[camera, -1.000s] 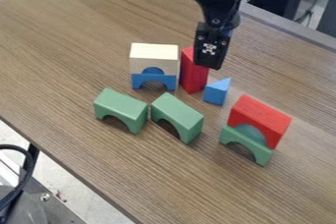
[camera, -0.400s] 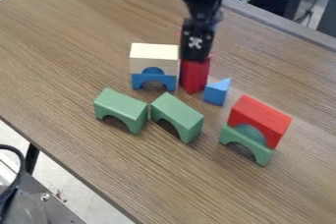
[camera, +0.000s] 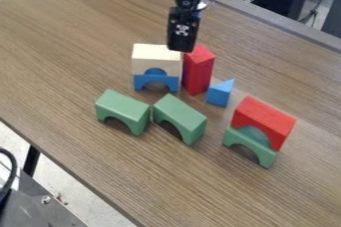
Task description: Picking the white block puting it on top of the red block
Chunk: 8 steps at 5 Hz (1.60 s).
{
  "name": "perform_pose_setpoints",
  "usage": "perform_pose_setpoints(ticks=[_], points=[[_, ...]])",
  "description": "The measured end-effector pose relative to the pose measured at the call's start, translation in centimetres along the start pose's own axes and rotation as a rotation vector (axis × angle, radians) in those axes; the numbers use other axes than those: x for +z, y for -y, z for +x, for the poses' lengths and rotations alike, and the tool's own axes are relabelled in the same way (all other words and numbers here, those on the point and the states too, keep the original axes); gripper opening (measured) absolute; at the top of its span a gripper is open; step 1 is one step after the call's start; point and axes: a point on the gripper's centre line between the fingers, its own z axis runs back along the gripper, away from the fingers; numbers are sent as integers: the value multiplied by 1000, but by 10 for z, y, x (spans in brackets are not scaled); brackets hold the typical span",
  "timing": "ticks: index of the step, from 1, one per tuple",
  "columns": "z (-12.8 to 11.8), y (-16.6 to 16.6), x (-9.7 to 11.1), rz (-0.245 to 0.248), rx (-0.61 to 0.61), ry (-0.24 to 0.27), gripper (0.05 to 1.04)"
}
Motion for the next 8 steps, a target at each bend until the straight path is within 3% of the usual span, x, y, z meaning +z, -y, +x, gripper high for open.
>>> perform_pose_setpoints(ticks=[3, 6, 7, 8], points=[[26, 21, -30, 25, 102, 40, 1000], [31, 22, -69, 68, 101, 99, 967], [34, 19, -79, 84, 125, 108, 686], [34, 18, -79, 87, 131, 104, 594]])
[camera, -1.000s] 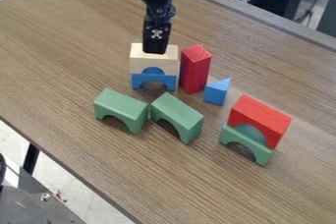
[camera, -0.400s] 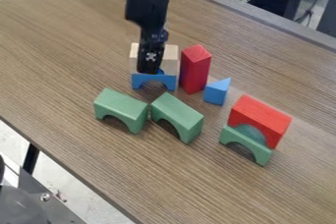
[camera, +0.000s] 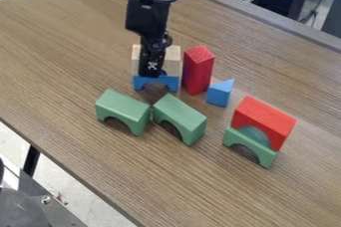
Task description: Picking the white block puting it on top of the red block
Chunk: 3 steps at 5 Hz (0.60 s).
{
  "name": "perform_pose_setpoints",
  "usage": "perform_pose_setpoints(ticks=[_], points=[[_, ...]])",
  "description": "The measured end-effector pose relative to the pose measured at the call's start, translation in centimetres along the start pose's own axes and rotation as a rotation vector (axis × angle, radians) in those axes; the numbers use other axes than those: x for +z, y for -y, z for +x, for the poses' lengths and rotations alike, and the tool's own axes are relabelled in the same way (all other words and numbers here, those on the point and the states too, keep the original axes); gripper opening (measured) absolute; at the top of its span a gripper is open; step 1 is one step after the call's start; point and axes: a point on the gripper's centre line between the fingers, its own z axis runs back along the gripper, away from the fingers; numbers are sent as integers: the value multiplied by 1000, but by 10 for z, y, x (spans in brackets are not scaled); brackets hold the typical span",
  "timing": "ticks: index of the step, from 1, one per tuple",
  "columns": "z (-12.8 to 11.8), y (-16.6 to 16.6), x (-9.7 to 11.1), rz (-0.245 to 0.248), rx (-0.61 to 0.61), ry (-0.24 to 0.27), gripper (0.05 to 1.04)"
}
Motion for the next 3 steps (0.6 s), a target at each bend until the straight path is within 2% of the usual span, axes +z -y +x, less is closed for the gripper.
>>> perform_pose_setpoints(ticks=[1, 2, 3], points=[[0, -6, 20, -1, 13, -41, 593], [-4, -10, 70, -69, -4, -129, 594], [-14, -29, 99, -92, -82, -173, 594]])
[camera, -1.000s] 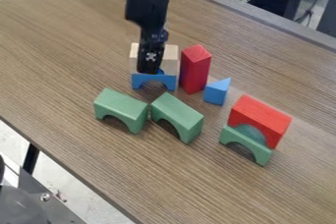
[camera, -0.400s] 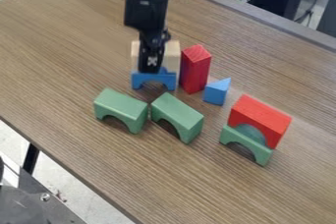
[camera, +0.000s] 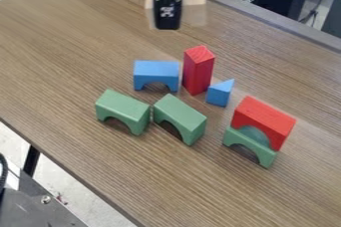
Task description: Picking the white block puting it on top of the red block
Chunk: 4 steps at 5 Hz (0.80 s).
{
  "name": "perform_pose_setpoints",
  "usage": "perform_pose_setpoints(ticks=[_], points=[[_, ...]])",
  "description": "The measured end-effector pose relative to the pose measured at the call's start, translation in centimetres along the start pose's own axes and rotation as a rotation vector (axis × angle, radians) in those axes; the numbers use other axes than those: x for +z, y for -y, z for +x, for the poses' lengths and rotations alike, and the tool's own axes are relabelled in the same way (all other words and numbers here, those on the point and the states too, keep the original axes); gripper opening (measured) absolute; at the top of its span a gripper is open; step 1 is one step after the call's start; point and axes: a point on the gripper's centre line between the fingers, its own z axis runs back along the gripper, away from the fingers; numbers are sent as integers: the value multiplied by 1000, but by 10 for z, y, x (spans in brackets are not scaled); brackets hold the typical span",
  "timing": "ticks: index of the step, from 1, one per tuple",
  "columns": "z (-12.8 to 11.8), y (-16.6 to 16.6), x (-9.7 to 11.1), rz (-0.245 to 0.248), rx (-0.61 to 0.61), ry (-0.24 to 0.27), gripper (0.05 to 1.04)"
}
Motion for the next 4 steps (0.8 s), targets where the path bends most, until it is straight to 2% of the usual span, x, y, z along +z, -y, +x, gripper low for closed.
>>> perform_pose_setpoints(ticks=[1, 2, 3, 4], points=[[-22, -17, 6, -10, -137, 4, 593], [-49, -37, 6, -44, -318, 31, 593], [-70, -55, -7, -45, -474, 77, 593], [-83, -63, -23, -26, -575, 117, 593]])
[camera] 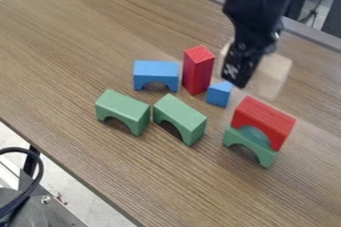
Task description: Picking the white block puting it on top of the red block
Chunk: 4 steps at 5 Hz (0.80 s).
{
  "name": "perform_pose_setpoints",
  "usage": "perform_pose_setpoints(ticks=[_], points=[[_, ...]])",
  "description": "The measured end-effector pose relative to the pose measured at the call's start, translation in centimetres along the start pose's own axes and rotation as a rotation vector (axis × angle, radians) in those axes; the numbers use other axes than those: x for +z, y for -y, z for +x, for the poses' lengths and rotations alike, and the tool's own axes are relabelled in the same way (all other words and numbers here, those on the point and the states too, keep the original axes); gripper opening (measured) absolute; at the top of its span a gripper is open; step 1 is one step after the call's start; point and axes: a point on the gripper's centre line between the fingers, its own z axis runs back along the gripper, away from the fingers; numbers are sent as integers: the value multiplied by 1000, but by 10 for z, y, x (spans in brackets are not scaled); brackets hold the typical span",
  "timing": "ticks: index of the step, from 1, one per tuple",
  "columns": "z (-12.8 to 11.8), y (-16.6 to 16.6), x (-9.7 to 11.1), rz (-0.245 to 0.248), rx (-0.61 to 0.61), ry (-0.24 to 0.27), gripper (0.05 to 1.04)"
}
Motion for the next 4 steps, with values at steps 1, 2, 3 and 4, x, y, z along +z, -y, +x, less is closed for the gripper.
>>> perform_pose_setpoints(ticks=[1, 2, 3, 4], points=[[-10, 2, -10, 11, -48, 10, 593], [-14, 4, -15, 17, -68, 14, 593], [-19, 1, -14, 20, -85, 12, 593], [-20, 0, -14, 31, -80, 5, 593]])
